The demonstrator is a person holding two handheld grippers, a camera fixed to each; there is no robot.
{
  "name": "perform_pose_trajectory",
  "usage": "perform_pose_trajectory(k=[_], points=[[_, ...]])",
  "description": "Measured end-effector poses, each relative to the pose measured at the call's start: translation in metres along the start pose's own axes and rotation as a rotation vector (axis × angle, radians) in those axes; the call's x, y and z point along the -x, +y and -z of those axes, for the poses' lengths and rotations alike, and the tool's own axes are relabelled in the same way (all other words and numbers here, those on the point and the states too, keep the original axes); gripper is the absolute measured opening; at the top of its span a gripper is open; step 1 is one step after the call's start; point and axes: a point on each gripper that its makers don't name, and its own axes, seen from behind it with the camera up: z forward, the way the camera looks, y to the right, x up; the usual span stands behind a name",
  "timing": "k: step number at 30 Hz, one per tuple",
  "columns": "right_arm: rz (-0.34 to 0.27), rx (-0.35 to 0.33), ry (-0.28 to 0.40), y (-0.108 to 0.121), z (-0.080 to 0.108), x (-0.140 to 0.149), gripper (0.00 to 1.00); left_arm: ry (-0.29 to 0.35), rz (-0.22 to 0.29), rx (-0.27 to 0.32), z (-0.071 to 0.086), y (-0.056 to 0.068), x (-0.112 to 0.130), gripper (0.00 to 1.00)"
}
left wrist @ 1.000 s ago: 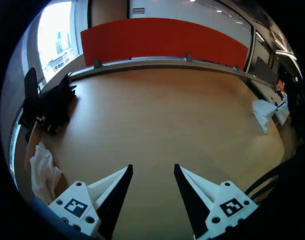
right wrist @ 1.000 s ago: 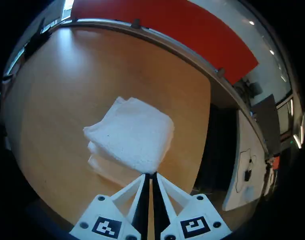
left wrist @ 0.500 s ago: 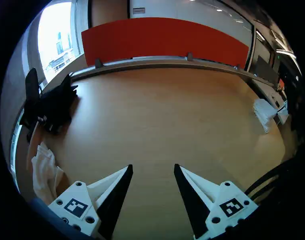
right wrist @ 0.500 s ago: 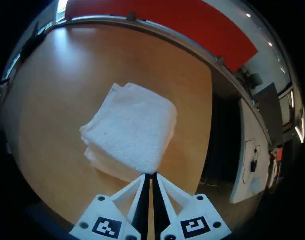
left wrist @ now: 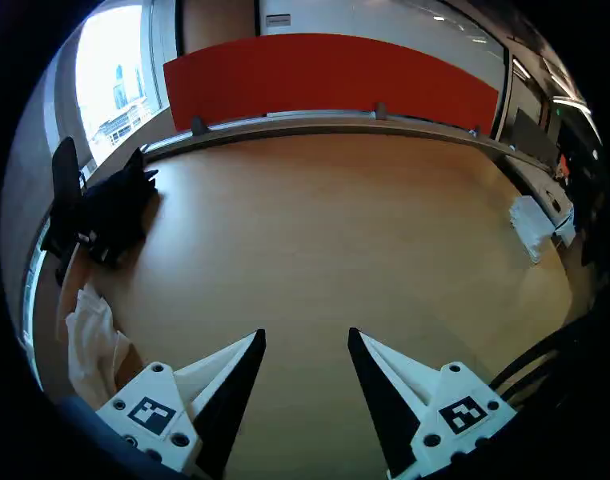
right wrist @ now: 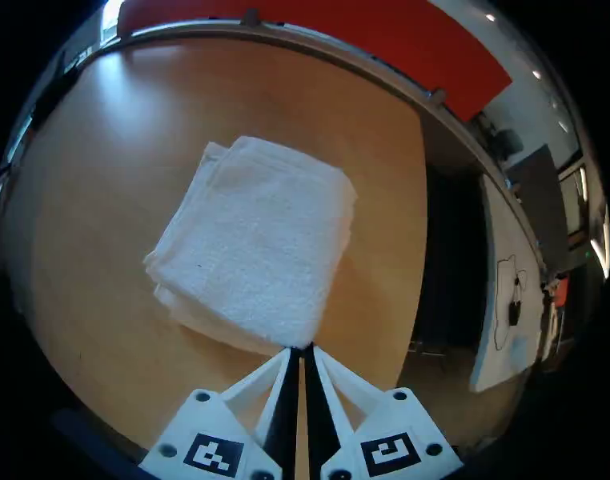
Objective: Fold towel
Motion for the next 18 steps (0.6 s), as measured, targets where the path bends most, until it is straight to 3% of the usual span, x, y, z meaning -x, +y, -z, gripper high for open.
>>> perform_pose_trajectory(k=[18], points=[[-0.019,0.005,-0.015,-0.0011,-0.0070,0.0033,0.04,-0.008,-0.007,0.004,-0.0025,0.0038,0.0004,0.76]])
